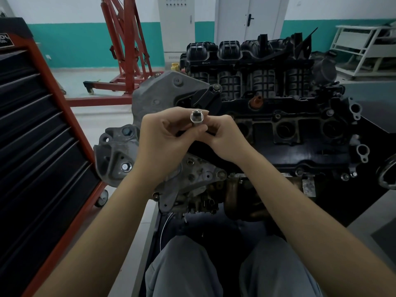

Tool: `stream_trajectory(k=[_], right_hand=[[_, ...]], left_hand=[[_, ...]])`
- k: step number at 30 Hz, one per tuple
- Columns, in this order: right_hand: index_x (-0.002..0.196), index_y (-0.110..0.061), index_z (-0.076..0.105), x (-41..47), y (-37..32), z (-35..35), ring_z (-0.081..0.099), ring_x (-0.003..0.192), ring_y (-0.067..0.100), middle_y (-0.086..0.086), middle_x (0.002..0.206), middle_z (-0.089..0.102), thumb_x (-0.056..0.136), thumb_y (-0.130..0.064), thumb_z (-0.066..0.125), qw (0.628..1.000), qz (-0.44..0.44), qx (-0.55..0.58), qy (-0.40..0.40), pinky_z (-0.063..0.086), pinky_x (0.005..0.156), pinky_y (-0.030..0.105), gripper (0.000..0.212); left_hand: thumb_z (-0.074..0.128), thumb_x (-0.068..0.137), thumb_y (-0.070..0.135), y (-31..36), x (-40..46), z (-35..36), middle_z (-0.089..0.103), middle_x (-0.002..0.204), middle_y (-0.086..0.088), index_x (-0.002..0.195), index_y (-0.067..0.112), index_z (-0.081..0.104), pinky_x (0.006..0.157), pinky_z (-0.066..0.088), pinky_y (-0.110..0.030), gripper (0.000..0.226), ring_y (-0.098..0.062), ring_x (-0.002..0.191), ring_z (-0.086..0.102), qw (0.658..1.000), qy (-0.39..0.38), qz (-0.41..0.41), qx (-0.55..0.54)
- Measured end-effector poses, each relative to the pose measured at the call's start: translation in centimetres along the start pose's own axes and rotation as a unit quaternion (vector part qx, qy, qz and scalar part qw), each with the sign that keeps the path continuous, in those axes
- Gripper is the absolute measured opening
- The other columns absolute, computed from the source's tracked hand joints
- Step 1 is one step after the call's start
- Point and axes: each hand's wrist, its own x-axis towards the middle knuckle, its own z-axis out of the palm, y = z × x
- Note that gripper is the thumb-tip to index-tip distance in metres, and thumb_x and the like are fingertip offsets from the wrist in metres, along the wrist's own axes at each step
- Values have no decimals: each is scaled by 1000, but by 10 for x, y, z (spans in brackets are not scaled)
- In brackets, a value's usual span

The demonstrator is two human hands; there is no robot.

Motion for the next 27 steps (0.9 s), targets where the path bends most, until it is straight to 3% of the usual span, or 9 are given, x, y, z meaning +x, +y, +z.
stream_trajectory(k=[2, 6, 10, 12, 17, 20, 23, 25, 27], right_hand=[[102, -17, 70, 0, 2, 0, 69, 95, 8, -7, 94, 71, 85, -2, 67, 1000, 8, -5, 26, 53, 86, 27, 23], [98, 0, 72, 0, 4, 0, 70, 94, 20, 10, 95, 73, 82, -4, 73, 999, 13, -9, 52, 55, 87, 43, 17], [112, -15, 65, 0, 1, 1, 66, 102, 8, -8, 102, 70, 88, -5, 65, 1000, -3, 7, 6, 51, 90, 25, 27], [108, -21, 66, 0, 1, 1, 67, 98, 5, -14, 97, 69, 86, -5, 65, 1000, 4, 1, 11, 51, 87, 23, 27], [96, -3, 73, 1, 7, 0, 71, 89, 25, 10, 91, 74, 82, -4, 72, 999, 7, -21, 46, 56, 81, 45, 14], [110, -10, 68, 0, 5, 1, 68, 102, 14, -1, 104, 72, 88, -4, 65, 1000, -7, 7, 9, 54, 89, 33, 23], [104, -27, 66, 0, 1, 2, 67, 97, 2, -22, 93, 70, 87, -5, 62, 1000, 11, 17, 3, 50, 85, 20, 28], [98, -27, 70, -1, 2, 2, 69, 93, 6, -17, 89, 72, 84, -9, 66, 1000, 14, 8, 24, 53, 83, 24, 23], [96, -12, 74, -1, 4, 1, 70, 91, 15, -2, 90, 74, 82, -9, 68, 999, 7, -8, 45, 56, 83, 37, 15]], left_hand=[[74, 78, -5, 0, 0, 0, 72, 95, -6, 104, 6, 70, 85, 57, -32, 29, -16, 92, 70, 1000, -12, 10, 20], [80, 72, 0, 1, -1, 3, 72, 87, -3, 95, 15, 71, 78, 58, -33, 28, -17, 83, 71, 998, 42, 24, 44], [73, 77, -8, 1, -1, 1, 72, 92, 0, 104, 9, 69, 82, 55, -25, 32, -11, 88, 71, 1000, 3, 7, -13], [73, 76, -9, 1, 0, 0, 72, 94, -1, 104, 7, 69, 84, 56, -27, 32, -13, 91, 71, 999, -25, 3, -21], [84, 69, 3, 2, 1, 4, 71, 85, 3, 90, 15, 71, 75, 56, -22, 28, -8, 80, 70, 999, 28, 20, 34], [78, 74, -2, 0, 2, 3, 71, 88, 3, 96, 12, 70, 77, 54, -21, 28, -7, 83, 70, 999, 15, 26, 13], [71, 78, -9, -1, 1, 1, 72, 93, -4, 102, 4, 69, 82, 55, -27, 27, -14, 90, 70, 999, -26, 21, -8], [73, 78, -8, 0, 1, 0, 72, 93, -8, 100, 5, 70, 83, 56, -33, 26, -19, 90, 70, 999, -32, 24, 5], [80, 73, -1, 0, 2, 0, 72, 89, -6, 94, 11, 71, 79, 57, -32, 25, -18, 85, 69, 999, -8, 35, 35]])
